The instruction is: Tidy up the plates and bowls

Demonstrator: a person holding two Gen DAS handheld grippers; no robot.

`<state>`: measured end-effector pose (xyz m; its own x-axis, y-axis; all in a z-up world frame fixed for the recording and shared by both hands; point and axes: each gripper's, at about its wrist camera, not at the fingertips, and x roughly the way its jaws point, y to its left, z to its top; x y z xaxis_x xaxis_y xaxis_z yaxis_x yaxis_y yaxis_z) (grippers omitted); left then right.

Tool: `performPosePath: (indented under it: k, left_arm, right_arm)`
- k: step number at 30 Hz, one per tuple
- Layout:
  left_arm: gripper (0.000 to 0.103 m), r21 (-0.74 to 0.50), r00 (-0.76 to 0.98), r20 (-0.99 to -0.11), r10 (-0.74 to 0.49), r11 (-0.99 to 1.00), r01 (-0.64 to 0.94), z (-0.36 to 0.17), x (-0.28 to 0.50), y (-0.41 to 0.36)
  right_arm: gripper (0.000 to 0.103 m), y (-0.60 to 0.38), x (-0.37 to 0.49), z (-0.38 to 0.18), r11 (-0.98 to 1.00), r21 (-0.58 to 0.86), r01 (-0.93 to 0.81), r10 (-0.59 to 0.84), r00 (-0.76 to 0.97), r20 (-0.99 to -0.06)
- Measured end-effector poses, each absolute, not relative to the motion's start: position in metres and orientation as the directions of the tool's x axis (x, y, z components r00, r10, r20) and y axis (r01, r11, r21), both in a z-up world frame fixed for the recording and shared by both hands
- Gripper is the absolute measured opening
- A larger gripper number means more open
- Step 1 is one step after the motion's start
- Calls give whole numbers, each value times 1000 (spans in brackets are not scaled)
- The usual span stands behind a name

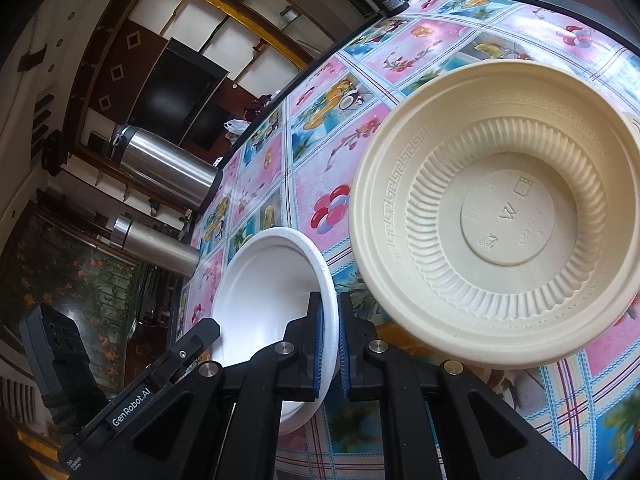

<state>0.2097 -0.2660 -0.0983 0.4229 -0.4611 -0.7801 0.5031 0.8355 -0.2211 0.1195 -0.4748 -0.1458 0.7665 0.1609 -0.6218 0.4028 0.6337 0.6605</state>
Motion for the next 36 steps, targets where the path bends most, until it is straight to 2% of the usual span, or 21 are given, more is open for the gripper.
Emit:
performPosePath:
  k: [36]
  left_arm:
    - [13,-215,422,-786,-451,840,498,-100,210,-268]
  right_arm:
    - [10,-474,122,-146,635,662,399,165,766,-621]
